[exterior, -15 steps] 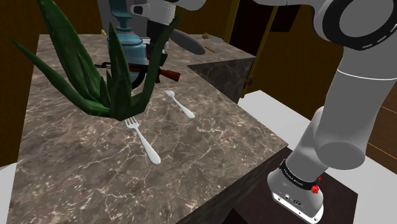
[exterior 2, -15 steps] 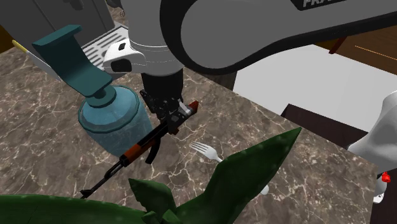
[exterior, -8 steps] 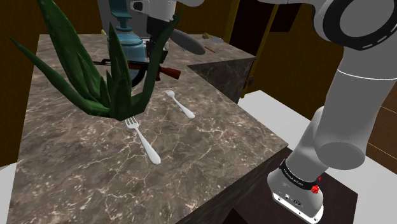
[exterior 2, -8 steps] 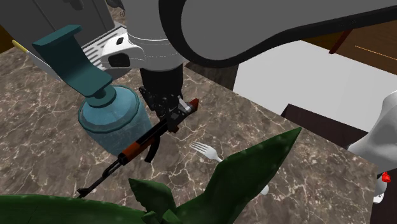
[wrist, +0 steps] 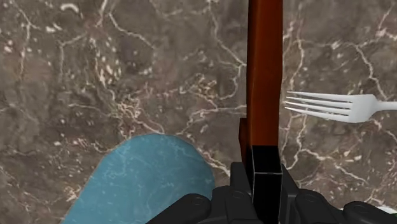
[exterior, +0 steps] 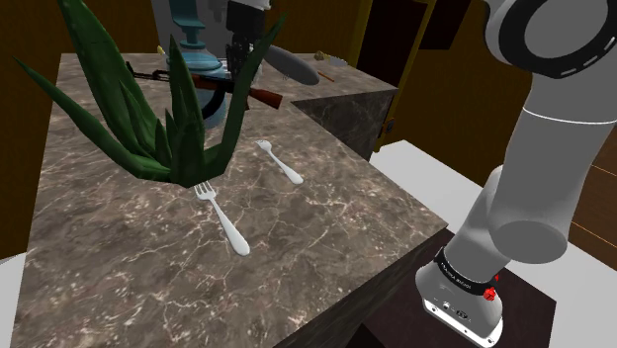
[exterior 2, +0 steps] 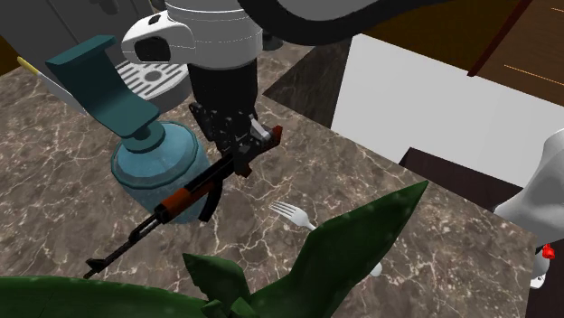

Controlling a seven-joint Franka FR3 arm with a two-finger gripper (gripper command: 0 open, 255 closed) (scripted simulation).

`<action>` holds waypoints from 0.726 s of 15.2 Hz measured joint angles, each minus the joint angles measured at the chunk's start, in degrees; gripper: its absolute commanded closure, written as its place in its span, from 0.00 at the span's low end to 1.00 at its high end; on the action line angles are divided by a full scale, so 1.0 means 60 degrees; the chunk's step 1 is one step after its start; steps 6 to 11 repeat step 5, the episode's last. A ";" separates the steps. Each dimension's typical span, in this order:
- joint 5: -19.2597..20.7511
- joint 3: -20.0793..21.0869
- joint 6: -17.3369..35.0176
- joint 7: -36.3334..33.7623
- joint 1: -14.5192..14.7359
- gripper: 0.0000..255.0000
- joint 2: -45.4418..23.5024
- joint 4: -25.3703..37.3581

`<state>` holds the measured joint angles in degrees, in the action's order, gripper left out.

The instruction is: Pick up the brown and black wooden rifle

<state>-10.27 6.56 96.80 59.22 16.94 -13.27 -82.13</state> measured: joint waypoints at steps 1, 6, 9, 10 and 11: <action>0.0009 0.0003 -0.0131 -0.0033 0.0006 1.00 -0.0038 0.0171; 0.0028 0.0004 -0.0642 -0.0122 0.0004 1.00 -0.0155 0.0807; 0.0028 0.0004 -0.0642 -0.0122 0.0004 1.00 -0.0155 0.0807; 0.0028 0.0004 -0.0642 -0.0122 0.0004 1.00 -0.0155 0.0807; 0.0028 0.0004 -0.0642 -0.0122 0.0004 1.00 -0.0155 0.0807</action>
